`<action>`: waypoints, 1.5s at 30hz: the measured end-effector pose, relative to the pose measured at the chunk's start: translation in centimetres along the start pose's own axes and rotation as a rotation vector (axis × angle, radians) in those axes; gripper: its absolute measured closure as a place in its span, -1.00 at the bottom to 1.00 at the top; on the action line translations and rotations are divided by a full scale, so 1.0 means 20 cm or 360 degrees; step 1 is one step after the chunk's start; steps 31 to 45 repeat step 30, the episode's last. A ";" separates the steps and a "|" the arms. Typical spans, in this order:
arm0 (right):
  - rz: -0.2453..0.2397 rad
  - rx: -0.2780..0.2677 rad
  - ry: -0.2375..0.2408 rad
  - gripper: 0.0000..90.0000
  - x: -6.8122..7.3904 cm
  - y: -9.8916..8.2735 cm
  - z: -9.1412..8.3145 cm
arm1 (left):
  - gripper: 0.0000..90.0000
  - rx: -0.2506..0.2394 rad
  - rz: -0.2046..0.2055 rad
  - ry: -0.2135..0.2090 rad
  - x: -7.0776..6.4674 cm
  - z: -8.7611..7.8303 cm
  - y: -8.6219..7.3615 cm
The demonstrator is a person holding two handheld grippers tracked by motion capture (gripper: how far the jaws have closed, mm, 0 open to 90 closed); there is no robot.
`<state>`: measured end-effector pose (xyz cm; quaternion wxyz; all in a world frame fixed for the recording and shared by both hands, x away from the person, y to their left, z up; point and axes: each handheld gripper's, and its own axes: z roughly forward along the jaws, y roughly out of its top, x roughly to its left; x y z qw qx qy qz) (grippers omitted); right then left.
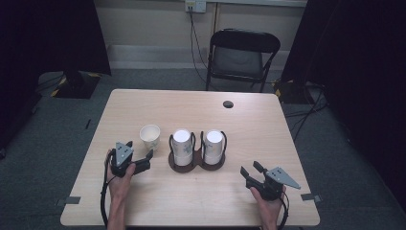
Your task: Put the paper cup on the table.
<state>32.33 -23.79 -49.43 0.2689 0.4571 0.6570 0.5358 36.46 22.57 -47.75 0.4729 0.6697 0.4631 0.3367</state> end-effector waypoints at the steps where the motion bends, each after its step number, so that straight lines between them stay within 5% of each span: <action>1: 0.0003 0.0003 0.0001 -0.14 0.00 0.00 0.00 | -0.66 -0.0013 -0.0016 -0.0011 0.00 -0.01 -0.01; 7: 0.0008 0.0004 -0.0003 -0.16 0.00 0.00 0.00 | -0.65 -0.0031 -0.0029 0.0049 -0.01 -0.10 -0.07; 17: 0.0007 0.0009 -0.0012 -0.21 0.00 0.00 0.00 | -0.65 -0.0099 -0.0159 -0.0019 -0.03 -0.21 -0.16; 22: 0.0005 0.0014 -0.0011 -0.23 0.00 0.00 0.00 | -0.65 -0.0105 -0.0128 0.0050 -0.03 -0.25 -0.18; 28: 0.0014 0.0018 -0.0018 -0.28 0.00 0.00 0.01 | -0.65 -0.0157 -0.0161 0.0059 -0.04 -0.26 -0.19; 30: 0.0020 0.0021 -0.0017 -0.31 0.00 0.00 0.01 | -0.64 -0.0161 -0.0104 0.0055 -0.04 -0.27 -0.19; 45: 0.0020 0.0021 -0.0017 -0.31 0.00 0.00 0.01 | -0.64 -0.0161 -0.0104 0.0055 -0.04 -0.27 -0.19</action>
